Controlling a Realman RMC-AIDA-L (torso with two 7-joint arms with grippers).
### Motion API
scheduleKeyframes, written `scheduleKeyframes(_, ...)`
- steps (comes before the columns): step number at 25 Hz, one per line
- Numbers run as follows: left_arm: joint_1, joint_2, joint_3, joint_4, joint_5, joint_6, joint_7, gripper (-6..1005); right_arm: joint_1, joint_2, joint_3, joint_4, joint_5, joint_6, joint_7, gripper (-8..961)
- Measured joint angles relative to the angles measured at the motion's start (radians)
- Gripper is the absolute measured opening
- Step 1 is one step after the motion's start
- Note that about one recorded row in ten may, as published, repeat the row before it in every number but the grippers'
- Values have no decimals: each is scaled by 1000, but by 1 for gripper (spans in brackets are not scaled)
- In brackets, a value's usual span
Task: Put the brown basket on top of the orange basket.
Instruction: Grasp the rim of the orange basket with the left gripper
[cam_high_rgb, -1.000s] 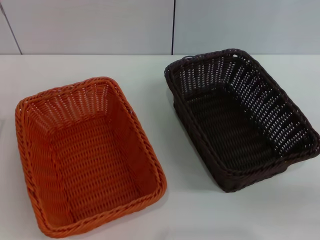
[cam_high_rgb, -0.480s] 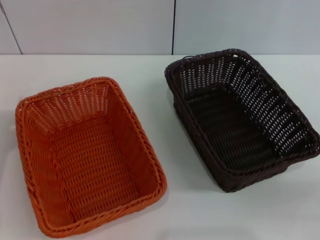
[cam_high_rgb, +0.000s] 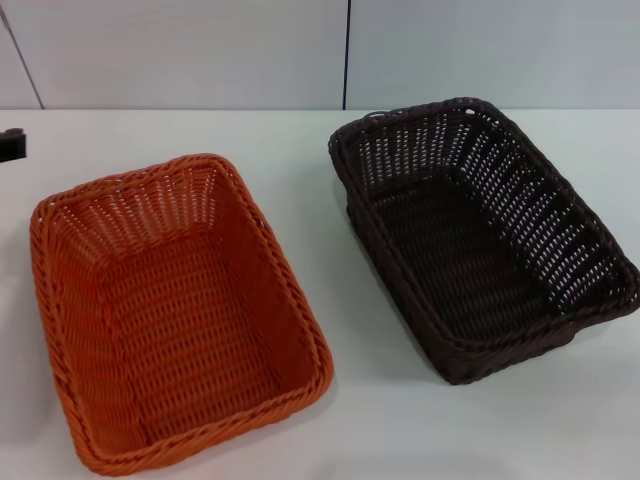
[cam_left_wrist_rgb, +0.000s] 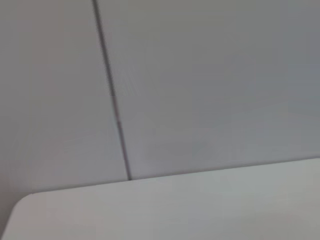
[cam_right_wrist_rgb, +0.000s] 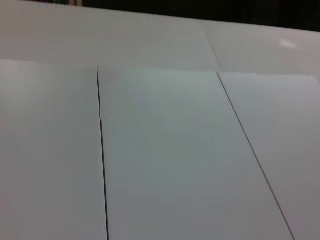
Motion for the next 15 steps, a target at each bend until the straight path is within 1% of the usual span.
scheduleKeyframes(1,-11,-2,2,-82,1,-106,-24,805,0,0,0,0,0,0,0,833)
scheduleKeyframes(2,-11,-2,2,-82,1,-106,-24,805,3,-1,0,-4,1,4,-1,833)
scheduleKeyframes(3,-27,-1,-1,-115,-1,-178,-62,805,9,-4,0,-20,1,22,-4,833)
scheduleKeyframes(6,-27,-1,-1,-115,-1,-178,-62,805,8,-5,0,-52,1,50,-6,833)
scheduleKeyframes(7,-107,-1,-34,-127,-7,-360,-131,806,8,-5,0,-70,1,69,-6,833)
scheduleKeyframes(8,-107,-1,-34,-127,-7,-360,-131,806,10,-7,0,-87,1,101,-6,833)
scheduleKeyframes(9,-159,-4,-40,-125,10,-465,-187,806,10,-7,0,-87,1,101,-6,833)
scheduleKeyframes(10,-159,-4,-40,-125,10,-465,-187,806,13,-10,0,-98,1,127,-5,833)
scheduleKeyframes(11,-194,-4,-29,-125,26,-514,-242,806,13,-10,0,-98,1,127,-5,833)
scheduleKeyframes(12,-216,-4,-13,-114,32,-530,-290,806,14,-12,-1,-103,1,137,-4,833)
scheduleKeyframes(13,-230,-3,-10,-90,32,-533,-306,806,15,-21,-5,-108,-4,151,0,833)
scheduleKeyframes(14,-230,-3,-10,-90,32,-533,-306,807,15,-21,-5,-108,-4,151,0,833)
scheduleKeyframes(15,-248,-1,-10,-45,32,-532,-311,807,16,-24,-5,-109,-5,155,1,833)
